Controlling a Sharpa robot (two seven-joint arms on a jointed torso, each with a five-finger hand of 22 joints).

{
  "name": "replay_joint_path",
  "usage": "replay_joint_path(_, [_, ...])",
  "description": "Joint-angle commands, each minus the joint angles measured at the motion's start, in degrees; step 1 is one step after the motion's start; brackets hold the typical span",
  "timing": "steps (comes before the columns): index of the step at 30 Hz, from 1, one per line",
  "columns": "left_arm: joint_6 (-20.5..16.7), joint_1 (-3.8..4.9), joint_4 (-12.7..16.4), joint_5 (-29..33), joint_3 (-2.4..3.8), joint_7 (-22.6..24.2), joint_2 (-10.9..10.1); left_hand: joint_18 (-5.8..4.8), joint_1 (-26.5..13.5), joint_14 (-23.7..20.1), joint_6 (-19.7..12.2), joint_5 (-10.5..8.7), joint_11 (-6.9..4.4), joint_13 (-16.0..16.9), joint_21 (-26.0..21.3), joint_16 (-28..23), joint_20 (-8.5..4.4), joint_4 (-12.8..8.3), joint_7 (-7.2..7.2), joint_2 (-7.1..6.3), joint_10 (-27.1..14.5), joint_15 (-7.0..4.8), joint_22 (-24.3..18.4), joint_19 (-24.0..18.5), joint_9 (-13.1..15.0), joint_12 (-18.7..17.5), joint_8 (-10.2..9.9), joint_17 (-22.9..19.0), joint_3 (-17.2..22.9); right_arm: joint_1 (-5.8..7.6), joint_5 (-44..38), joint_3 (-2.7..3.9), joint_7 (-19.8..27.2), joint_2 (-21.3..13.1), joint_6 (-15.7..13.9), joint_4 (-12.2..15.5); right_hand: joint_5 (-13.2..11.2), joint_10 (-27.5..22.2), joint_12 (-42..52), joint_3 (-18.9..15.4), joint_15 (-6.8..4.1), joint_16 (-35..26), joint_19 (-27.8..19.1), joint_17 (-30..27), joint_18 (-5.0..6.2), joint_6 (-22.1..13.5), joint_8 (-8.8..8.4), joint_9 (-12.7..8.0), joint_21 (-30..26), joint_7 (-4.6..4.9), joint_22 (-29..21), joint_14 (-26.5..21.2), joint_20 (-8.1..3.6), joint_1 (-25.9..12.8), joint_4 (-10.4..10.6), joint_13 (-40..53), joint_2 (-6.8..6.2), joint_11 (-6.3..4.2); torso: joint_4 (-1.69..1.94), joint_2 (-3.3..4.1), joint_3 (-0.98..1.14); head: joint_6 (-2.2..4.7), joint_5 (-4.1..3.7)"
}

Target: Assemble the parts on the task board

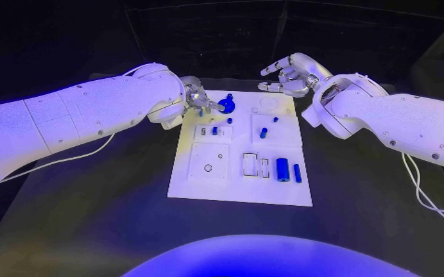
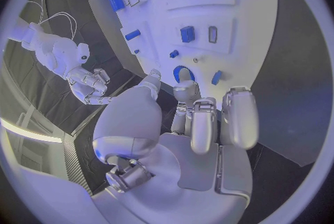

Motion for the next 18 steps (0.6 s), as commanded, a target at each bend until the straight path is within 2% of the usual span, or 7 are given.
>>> replay_joint_path(1, [4.20, 1.11, -0.80, -0.24, 0.34, 0.00, -0.22, 0.60, 1.16, 6.05, -1.11, -0.04, 0.46, -0.64, -0.64, 0.18, 0.19, 0.18, 0.56, 0.24, -0.64, 0.76, 0.09, -0.72, -1.16, -0.62, -1.38, 15.09, -0.97, 0.10, 0.17, 0.04, 0.41, -0.01, 0.19, -0.06, 0.21, -0.40, -0.23, -0.33, -0.21, -0.27, -0.33, 5.37, 0.50, -0.09, 0.22, 0.03, -0.38, -0.01, -0.06, 3.71, -0.10, 0.14, -0.07, -0.09, 0.26, 0.13, 0.06, 0.03, 0.01, 0.14, 0.02])
replay_joint_path(3, [6.37, 1.82, -2.10, -0.24, 0.47, 0.29, -0.03, 0.74, 2.33, 6.05, -1.22, 0.03, 0.67, -0.95, -1.10, 0.18, 0.45, -0.09, 0.83, 0.72, -0.93, 1.02, -0.40, -1.02, -1.84, -0.90, -1.95, 15.09, -1.23, 0.10, 0.25, 0.04, 0.42, 0.03, 0.17, -0.18, 0.20, -0.36, -0.18, -0.44, -0.21, -0.30, -0.33, 5.33, 0.50, -0.08, 0.24, 0.03, -0.39, 0.00, -0.07, 3.70, -0.10, 0.01, 0.05, -0.04, 0.27, 0.13, 0.07, 0.02, 0.00, 0.16, 0.07])
replay_joint_path(8, [9.71, 2.94, -6.58, -0.23, 0.59, 0.74, 1.65, 0.81, 4.93, 6.05, -0.72, 0.39, 0.96, -0.63, -1.28, 0.18, 0.97, -0.81, 1.11, 2.23, -0.89, 1.35, -0.43, -1.01, -3.23, -0.40, -2.63, 15.09, -1.29, 0.09, 0.34, 0.03, 0.42, 0.19, 0.18, -0.36, 0.20, -0.36, -0.18, -0.44, -0.21, -0.30, -0.33, 5.32, 0.50, -0.08, 0.24, 0.03, -0.39, 0.00, -0.07, 3.70, -0.10, 0.01, 0.05, -0.04, 0.27, 0.13, 0.07, 0.06, 0.00, 0.40, 0.34])
replay_joint_path(10, [10.65, 3.19, -8.54, -0.23, 0.60, 0.87, 2.52, 0.81, 4.98, 6.05, -0.69, 0.39, 0.97, -0.61, -1.27, 0.18, 0.99, -0.81, 1.12, 2.28, -0.88, 1.35, -0.42, -1.00, -3.28, -0.38, -2.65, 15.09, -1.31, 0.09, 0.35, 0.03, 0.43, 0.28, 0.19, -0.42, 0.20, -0.36, -0.18, -0.44, -0.21, -0.30, -0.33, 5.32, 0.50, -0.08, 0.24, 0.03, -0.39, 0.00, -0.07, 3.70, -0.10, 0.01, 0.05, -0.04, 0.27, 0.13, -0.03, 0.09, 0.03, 0.50, 0.57])
replay_joint_path(11, [11.36, 3.35, -10.57, -0.23, 0.60, 1.03, 3.42, 0.80, 5.11, 6.05, -0.60, 0.37, 0.99, -0.43, -1.23, 0.18, 1.04, -0.79, 1.13, 2.42, -0.79, 1.37, -0.34, -0.95, -3.47, -0.17, -2.73, 15.09, -1.41, 0.09, 0.36, 0.03, 0.43, 0.35, 0.22, -0.46, 0.20, -0.36, -0.17, -0.45, -0.21, -0.29, -0.33, 5.34, 0.51, -0.07, 0.24, 0.03, -0.39, -0.01, -0.09, 3.70, -0.10, 0.00, 0.06, -0.03, 0.28, 0.13, -0.10, 0.09, 0.04, 0.53, 0.68])
replay_joint_path(16, [12.73, 3.54, -15.76, -0.25, 0.60, 1.62, 5.74, 0.79, 4.79, 6.05, -0.16, 0.33, 1.03, -0.03, -1.15, 0.18, 1.19, -0.23, 1.15, 2.44, -0.55, 1.44, -0.15, -0.81, -4.23, 0.39, -2.96, 15.09, -2.48, 0.08, 0.37, 0.03, 0.42, 0.50, 0.34, -0.56, 0.21, -0.36, -0.17, -0.46, -0.21, -0.27, -0.35, 5.38, 0.51, -0.06, 0.25, 0.03, -0.41, -0.01, -0.12, 3.71, -0.10, 0.00, 0.07, -0.03, 0.30, 0.13, -0.09, 0.13, -0.09, 0.62, 0.73])
replay_joint_path(18, [13.25, 3.53, -17.49, -0.25, 0.57, 1.84, 6.52, 0.77, 4.71, 6.05, 0.08, 0.33, 1.01, 0.16, -1.08, 0.18, 1.22, -0.01, 1.12, 2.47, -0.41, 1.44, -0.03, -0.73, -4.51, 0.66, -3.01, 15.09, -2.94, 0.08, 0.38, 0.03, 0.42, 0.53, 0.38, -0.59, 0.21, -0.36, -0.17, -0.46, -0.21, -0.27, -0.35, 5.38, 0.51, -0.06, 0.25, 0.03, -0.41, -0.01, -0.12, 3.71, -0.10, 0.00, 0.07, -0.03, 0.30, 0.13, -0.07, 0.11, -0.07, 0.59, 0.80])
